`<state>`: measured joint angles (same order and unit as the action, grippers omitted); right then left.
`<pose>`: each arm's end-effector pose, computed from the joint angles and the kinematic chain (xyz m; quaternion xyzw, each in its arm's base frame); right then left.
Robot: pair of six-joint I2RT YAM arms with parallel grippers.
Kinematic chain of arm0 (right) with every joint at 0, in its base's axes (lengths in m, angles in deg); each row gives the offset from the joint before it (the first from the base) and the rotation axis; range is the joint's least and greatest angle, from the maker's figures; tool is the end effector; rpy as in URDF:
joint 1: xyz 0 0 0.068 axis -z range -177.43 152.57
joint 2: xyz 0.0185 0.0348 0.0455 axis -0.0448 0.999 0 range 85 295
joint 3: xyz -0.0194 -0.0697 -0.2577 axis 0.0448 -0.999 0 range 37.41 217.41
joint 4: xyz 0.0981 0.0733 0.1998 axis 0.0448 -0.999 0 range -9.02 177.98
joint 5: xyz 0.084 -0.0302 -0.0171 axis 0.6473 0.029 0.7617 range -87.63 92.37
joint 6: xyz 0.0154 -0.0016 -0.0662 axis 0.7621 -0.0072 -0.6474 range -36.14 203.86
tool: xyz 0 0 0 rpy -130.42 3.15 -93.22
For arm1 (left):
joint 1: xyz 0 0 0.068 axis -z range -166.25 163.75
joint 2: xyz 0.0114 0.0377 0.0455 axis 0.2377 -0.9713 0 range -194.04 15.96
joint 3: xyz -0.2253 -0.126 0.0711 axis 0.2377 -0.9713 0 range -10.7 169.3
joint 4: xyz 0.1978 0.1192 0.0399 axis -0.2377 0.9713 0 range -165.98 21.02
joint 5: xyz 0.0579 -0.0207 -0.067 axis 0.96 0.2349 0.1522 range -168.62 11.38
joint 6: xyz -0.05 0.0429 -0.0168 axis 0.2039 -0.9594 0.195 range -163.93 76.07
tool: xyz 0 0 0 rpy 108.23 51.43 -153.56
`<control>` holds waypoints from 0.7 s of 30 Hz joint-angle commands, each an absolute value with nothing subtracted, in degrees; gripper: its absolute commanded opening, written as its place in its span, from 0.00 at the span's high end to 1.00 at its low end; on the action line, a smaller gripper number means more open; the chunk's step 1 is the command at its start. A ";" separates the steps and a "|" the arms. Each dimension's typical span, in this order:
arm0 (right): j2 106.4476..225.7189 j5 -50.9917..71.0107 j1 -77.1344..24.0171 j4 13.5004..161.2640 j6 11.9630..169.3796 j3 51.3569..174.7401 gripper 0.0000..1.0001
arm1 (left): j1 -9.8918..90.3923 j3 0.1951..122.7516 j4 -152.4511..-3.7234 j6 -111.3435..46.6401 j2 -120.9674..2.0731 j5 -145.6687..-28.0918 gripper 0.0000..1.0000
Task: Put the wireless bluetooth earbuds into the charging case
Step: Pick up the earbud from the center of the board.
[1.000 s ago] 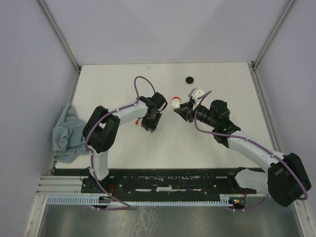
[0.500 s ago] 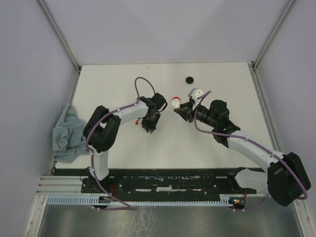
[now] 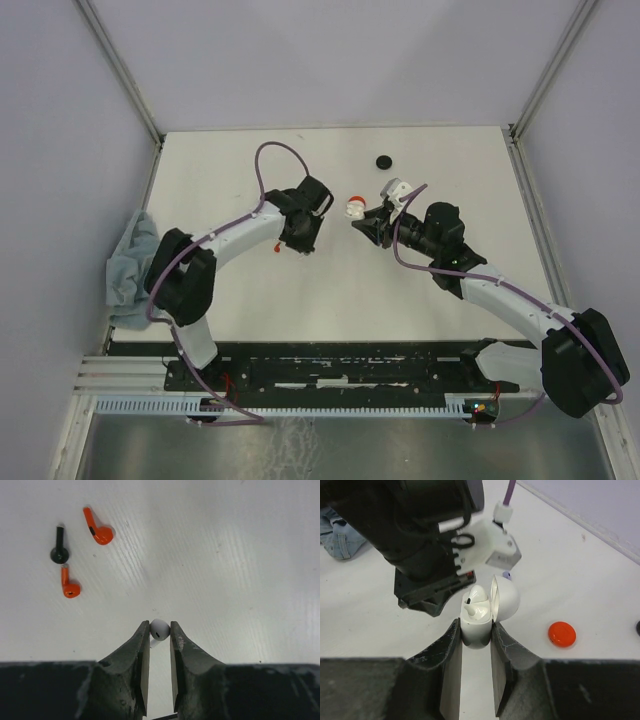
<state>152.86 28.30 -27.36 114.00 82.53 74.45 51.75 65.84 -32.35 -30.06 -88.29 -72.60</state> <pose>0.2145 0.1511 0.2837 -0.3395 0.6499 0.3230 0.5984 0.2744 -0.2071 0.1954 0.1976 0.9654 -0.0242 0.1682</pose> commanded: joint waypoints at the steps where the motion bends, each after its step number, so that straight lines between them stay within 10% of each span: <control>1: 152.29 30.22 -27.36 117.01 83.13 77.07 0.90 | 51.63 68.26 -36.48 -29.61 -78.42 -70.77 0.78; 21: 154.48 36.09 -28.41 125.15 87.92 81.82 0.90 | 51.61 66.67 -60.47 -27.36 -54.35 -85.81 0.77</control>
